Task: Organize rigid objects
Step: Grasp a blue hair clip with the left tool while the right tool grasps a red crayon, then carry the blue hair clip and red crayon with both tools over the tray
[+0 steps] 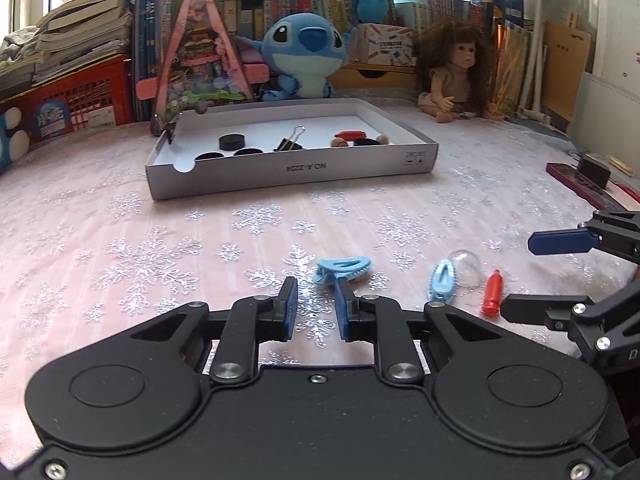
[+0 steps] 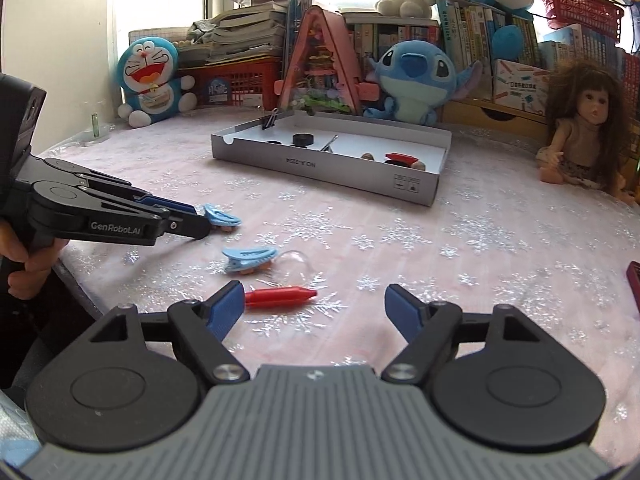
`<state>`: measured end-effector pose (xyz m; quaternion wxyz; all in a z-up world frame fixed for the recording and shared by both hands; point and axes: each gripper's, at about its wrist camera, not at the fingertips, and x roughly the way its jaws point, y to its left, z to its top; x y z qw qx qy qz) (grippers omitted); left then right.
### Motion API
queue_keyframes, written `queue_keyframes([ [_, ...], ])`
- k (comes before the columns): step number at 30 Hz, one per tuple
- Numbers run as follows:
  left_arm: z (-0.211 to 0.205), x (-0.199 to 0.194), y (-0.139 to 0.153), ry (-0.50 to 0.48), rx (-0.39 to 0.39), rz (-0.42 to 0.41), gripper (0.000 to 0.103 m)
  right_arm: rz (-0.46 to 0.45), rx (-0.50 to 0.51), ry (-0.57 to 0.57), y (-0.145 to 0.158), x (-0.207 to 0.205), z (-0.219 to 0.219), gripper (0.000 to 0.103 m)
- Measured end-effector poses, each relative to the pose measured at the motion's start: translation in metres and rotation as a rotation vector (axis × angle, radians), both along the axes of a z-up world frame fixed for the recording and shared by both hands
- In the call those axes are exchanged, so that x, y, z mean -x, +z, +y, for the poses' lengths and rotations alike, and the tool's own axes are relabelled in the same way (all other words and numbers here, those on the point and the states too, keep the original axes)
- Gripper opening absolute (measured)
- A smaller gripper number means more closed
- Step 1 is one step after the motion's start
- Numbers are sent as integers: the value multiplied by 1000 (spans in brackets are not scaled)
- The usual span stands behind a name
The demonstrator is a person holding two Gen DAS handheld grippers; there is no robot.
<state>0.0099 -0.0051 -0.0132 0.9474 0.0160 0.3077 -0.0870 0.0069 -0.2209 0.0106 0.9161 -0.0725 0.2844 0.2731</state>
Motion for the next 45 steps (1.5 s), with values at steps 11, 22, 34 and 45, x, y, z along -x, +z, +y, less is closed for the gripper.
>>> queue_keyframes([
  [11, -4, 3, 5, 4, 24, -16, 35, 17, 12, 51, -8, -5, 15, 56],
  [22, -27, -7, 6, 35, 42, -32, 50, -8, -3, -26, -5, -7, 8, 50],
  [34, -38, -20, -3, 84, 33, 0, 35, -19, -13, -107, -4, -15, -1, 50],
  [45, -23, -35, 25, 99, 26, -53, 35, -58, -10, -174, 12, -34, 0, 50],
])
